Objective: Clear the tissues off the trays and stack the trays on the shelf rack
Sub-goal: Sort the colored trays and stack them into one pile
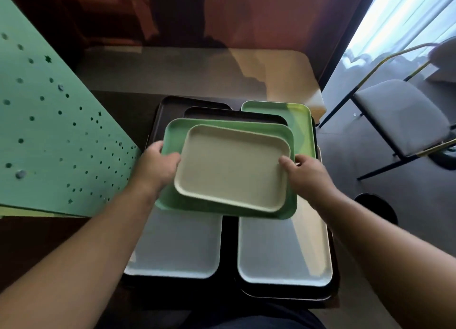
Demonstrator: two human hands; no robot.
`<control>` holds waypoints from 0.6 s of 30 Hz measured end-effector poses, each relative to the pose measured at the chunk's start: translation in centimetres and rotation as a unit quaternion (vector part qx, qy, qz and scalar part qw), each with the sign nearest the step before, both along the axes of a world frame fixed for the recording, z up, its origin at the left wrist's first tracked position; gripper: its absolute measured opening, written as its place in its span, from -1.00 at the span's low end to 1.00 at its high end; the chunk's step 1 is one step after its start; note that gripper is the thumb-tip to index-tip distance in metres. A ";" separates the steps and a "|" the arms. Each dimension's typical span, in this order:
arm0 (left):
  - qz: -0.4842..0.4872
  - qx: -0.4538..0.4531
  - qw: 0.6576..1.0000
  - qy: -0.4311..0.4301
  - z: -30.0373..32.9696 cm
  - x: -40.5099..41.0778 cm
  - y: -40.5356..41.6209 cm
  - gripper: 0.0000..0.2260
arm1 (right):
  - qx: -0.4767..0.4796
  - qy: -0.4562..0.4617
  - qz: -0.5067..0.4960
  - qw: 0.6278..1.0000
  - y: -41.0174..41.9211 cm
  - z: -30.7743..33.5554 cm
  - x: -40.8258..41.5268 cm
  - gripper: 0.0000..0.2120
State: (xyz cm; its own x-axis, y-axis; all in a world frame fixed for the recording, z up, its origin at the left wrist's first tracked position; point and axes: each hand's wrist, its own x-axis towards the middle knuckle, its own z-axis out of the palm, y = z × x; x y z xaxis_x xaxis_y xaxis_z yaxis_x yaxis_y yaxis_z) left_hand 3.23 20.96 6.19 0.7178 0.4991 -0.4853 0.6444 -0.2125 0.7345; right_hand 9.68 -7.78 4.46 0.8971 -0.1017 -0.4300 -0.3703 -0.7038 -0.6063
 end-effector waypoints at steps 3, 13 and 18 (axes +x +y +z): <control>0.002 -0.011 1.000 0.010 -2.1 4.8 0.6 -0.37 | -0.075 0.020 0.007 0.997 0.2 -0.9 3.4 -0.42; -0.091 0.068 0.992 0.059 -5.1 6.7 0.0 -0.28 | -0.145 0.090 -0.004 0.985 0.9 -4.6 5.9 -0.43; -0.056 0.056 0.995 0.054 -6.0 6.2 -0.8 -0.31 | -0.059 0.080 -0.024 0.995 0.7 -4.8 5.4 -0.37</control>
